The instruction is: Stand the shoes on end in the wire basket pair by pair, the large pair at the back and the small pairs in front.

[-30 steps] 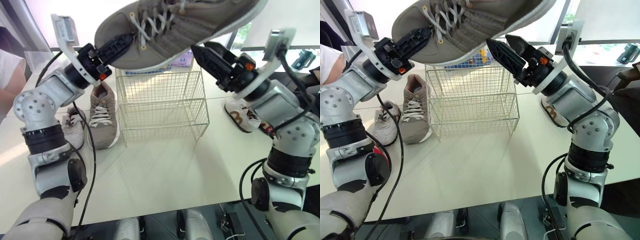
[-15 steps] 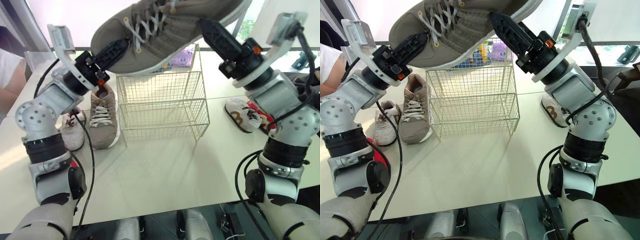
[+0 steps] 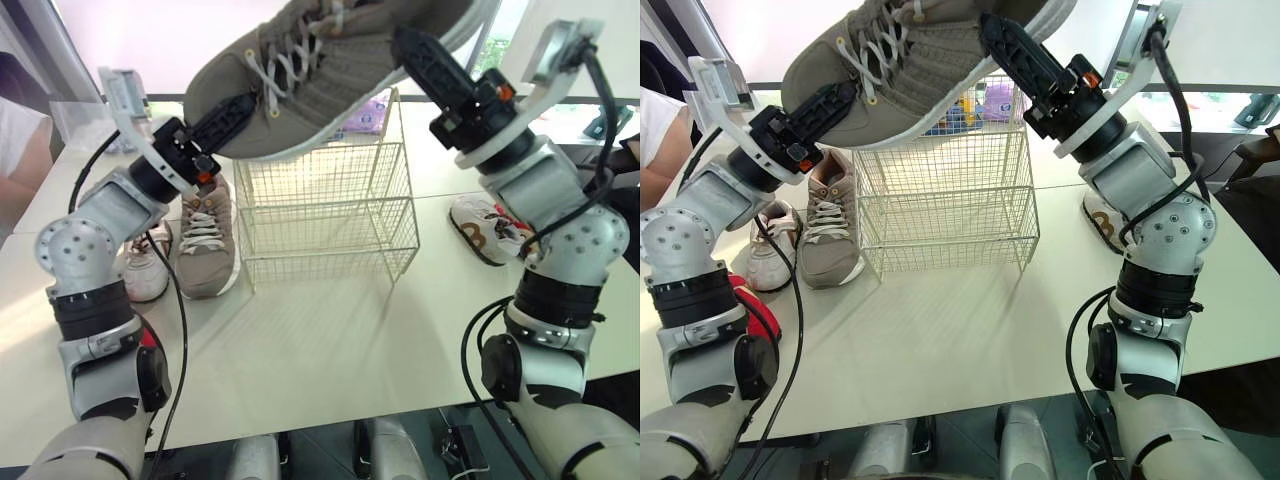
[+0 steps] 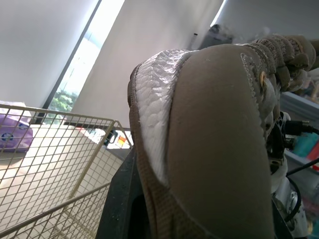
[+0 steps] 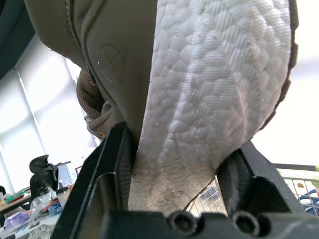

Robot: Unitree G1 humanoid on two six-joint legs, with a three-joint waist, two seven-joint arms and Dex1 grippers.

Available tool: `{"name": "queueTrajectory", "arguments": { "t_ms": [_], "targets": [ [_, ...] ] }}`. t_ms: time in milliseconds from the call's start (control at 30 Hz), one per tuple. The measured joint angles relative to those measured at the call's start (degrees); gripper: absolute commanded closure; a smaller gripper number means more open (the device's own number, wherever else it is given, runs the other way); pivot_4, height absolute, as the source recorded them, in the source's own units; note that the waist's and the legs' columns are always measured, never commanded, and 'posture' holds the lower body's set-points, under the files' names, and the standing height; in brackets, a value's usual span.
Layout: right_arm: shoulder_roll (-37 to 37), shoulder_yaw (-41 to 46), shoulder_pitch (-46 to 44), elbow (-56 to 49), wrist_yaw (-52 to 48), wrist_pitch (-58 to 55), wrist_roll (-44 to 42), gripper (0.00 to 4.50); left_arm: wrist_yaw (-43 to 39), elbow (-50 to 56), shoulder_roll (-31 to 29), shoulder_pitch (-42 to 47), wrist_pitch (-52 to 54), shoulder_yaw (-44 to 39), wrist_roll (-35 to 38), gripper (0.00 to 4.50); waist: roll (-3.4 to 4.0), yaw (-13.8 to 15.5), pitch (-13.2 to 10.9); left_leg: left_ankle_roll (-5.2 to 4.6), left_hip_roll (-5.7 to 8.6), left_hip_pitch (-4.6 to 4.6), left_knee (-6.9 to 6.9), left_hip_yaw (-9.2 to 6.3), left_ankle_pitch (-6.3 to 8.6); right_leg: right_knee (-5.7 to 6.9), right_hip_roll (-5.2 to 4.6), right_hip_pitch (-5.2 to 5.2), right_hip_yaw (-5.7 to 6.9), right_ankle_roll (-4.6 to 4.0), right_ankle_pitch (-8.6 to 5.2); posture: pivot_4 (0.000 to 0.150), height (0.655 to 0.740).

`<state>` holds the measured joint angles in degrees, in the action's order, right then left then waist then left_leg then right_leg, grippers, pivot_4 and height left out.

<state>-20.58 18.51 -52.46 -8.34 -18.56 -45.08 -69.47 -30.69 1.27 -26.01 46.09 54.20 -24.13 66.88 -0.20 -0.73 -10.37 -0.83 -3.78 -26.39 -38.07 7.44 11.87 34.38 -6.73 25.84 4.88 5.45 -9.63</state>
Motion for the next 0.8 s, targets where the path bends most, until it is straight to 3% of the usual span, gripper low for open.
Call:
{"name": "queueTrajectory", "arguments": {
  "t_ms": [133,400,600,800],
  "targets": [
    [-0.2,-0.6,-0.4,0.7,-0.4,0.0,0.6,2.76,0.6,0.8,-0.9,-0.7,0.0,0.0,0.2,3.85,0.01,0.0,0.0,0.00,0.00,0.00,0.00,0.00,0.00,-0.01,0.00,0.00,0.00,0.00,0.00,0.150,0.7400],
    [-8.1,-3.6,-8.4,5.0,-9.4,-1.0,3.7,2.76,-3.5,2.3,-8.3,-0.7,3.2,4.3,-0.3,0.05,0.04,0.0,0.0,0.01,0.00,-0.05,0.05,0.02,0.02,-0.09,0.00,0.06,0.00,-0.10,-0.05,0.150,0.7400],
    [-19.6,-9.9,-20.3,22.5,-31.2,4.1,16.5,2.76,-9.1,2.9,-14.4,-1.4,2.3,4.7,-2.5,0.05,0.06,-0.1,0.0,0.03,-0.01,-0.08,0.13,0.10,0.02,-0.09,-0.01,0.22,-0.01,-0.22,-0.12,0.150,0.7400],
    [-22.4,-16.7,-36.7,50.1,-50.1,20.6,34.4,2.76,-10.4,3.5,-16.0,-3.7,0.6,4.0,-3.9,0.05,0.08,-0.4,-0.1,0.05,-0.02,-0.16,0.31,0.23,0.01,-0.12,-0.01,0.48,-0.05,-0.21,-0.11,0.150,0.7400]
  ]
}}
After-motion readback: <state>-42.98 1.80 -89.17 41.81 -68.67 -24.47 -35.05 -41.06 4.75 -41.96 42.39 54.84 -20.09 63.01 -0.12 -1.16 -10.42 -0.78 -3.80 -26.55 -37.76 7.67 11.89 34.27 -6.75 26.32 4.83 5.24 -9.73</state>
